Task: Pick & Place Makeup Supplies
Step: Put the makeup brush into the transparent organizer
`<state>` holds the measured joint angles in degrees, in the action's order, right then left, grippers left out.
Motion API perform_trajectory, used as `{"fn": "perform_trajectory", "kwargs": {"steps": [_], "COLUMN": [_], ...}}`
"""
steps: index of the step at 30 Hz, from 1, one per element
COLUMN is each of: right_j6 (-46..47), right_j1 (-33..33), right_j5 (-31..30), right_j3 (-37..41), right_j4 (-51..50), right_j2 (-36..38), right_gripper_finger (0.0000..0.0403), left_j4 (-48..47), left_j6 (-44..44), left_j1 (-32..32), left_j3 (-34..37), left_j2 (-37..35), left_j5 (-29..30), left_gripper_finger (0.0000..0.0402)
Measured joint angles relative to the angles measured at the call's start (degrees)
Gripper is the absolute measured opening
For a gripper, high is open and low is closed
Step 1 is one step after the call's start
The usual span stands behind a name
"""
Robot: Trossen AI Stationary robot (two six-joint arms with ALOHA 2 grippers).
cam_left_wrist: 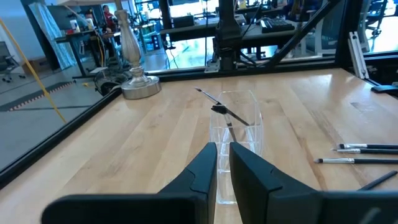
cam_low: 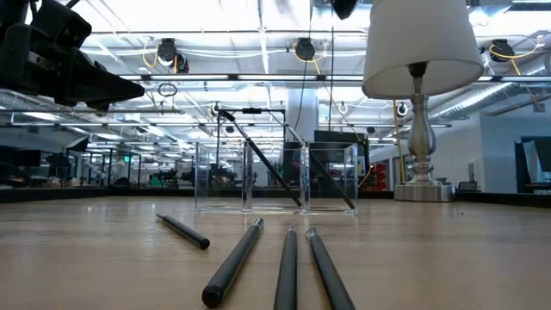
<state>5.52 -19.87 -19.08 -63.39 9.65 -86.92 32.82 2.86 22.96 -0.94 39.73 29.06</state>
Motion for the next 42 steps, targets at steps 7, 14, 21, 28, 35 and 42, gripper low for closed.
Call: {"fn": "perform_trajectory", "kwargs": {"steps": [7, 14, 21, 28, 35, 42], "right_j6": [-5.95, -5.41, -4.28, -5.13, -0.84, 13.16], "right_j1": [7.95, 9.72, 8.09, 4.0, 2.0, -3.83], "right_j5": [2.84, -2.08, -1.78, -1.54, 2.36, 4.36], "right_j3": [12.32, 10.7, 10.53, 10.53, 10.45, 1.27], "right_j4": [33.55, 34.42, 33.97, 33.4, 27.86, 2.87], "right_j2": [-4.45, -11.34, -12.12, -12.19, -12.12, -15.02], "right_gripper_finger": [0.0004, 0.0002, 0.0001, 0.0, 0.0, 0.0], "left_j4": [-0.04, -0.28, -1.62, -1.79, -1.79, -1.77], "left_j6": [0.26, 0.41, 0.39, 0.3, 0.26, -0.11], "left_j1": [0.0, -0.02, -0.02, -0.02, -0.02, -0.02], "left_j3": [0.01, -0.01, 0.0, -0.01, 0.0, 0.0], "left_j2": [0.0, 0.0, 0.01, 0.02, 0.01, 0.02], "left_j5": [0.0, 0.77, 1.43, 1.46, 1.51, 1.53], "left_gripper_finger": [0.0051, 0.0051, 0.0051, 0.0051, 0.0051, 0.0051]}}
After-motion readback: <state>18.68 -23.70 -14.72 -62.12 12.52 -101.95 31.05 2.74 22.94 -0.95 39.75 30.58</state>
